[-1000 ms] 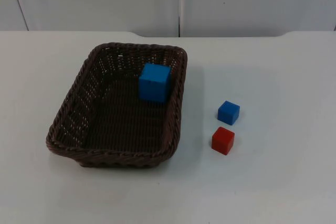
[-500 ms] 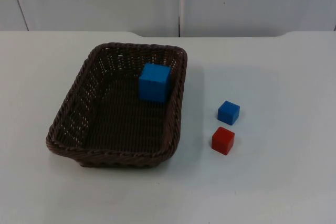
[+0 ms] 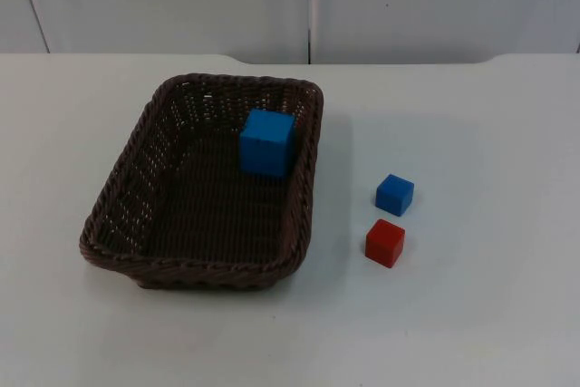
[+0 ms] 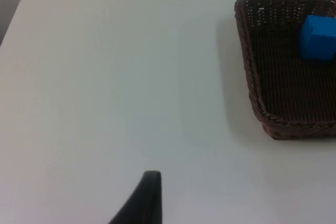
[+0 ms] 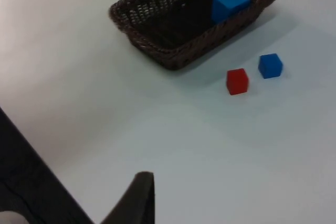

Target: Pick up the basket with the left hand and place the largest block into the basket with the right hand.

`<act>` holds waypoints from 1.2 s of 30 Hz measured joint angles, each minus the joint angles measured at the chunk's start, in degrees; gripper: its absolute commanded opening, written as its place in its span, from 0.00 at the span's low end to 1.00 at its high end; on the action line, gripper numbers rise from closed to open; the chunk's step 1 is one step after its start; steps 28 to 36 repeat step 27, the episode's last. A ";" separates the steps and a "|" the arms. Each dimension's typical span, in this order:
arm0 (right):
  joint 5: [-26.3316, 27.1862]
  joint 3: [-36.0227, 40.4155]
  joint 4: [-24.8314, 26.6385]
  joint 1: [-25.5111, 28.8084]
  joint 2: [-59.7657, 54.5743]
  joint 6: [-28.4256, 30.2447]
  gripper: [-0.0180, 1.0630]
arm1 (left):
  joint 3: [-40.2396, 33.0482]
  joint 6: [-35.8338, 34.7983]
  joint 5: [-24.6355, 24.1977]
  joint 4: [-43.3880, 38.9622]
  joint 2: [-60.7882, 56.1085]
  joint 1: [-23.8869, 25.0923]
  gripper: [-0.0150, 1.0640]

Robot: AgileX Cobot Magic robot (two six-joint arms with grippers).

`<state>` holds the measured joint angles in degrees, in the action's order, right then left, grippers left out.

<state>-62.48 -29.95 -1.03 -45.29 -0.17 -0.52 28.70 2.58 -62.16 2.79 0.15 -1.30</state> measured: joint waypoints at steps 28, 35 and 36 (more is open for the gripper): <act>0.00 0.00 0.00 37.63 0.00 0.00 0.99 | 0.00 0.00 0.00 0.00 0.00 0.00 0.99; 0.00 0.00 0.00 37.63 0.00 0.00 0.99 | 0.00 0.00 0.00 0.00 0.00 0.00 0.99; 0.00 0.00 0.00 37.63 0.00 0.00 0.99 | 0.00 0.00 0.00 0.00 0.00 0.00 0.99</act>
